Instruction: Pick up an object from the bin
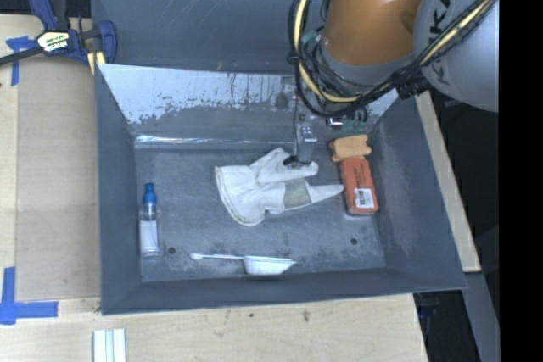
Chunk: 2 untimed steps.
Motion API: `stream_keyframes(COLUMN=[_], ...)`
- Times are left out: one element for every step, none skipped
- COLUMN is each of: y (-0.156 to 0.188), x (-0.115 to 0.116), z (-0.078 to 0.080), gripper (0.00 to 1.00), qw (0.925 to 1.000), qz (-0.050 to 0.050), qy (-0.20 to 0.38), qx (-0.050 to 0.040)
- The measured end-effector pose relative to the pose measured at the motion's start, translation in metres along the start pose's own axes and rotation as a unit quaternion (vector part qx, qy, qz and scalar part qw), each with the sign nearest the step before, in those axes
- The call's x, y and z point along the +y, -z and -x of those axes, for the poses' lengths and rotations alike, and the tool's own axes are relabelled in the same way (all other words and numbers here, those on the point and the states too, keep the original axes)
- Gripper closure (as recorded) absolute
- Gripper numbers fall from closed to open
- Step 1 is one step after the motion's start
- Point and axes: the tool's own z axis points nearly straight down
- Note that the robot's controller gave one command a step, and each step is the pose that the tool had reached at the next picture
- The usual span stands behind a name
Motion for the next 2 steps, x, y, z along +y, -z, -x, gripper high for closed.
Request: stream_keyframes(y=[0.005, -0.045], x=[0.0, 0.006], z=[0.001, 0.004], gripper=[0.0, 0.0], qw=[1.0, 1.0], qz=[0.0, 0.0], qy=[0.0, -0.004], qx=[-0.0039, -0.0073])
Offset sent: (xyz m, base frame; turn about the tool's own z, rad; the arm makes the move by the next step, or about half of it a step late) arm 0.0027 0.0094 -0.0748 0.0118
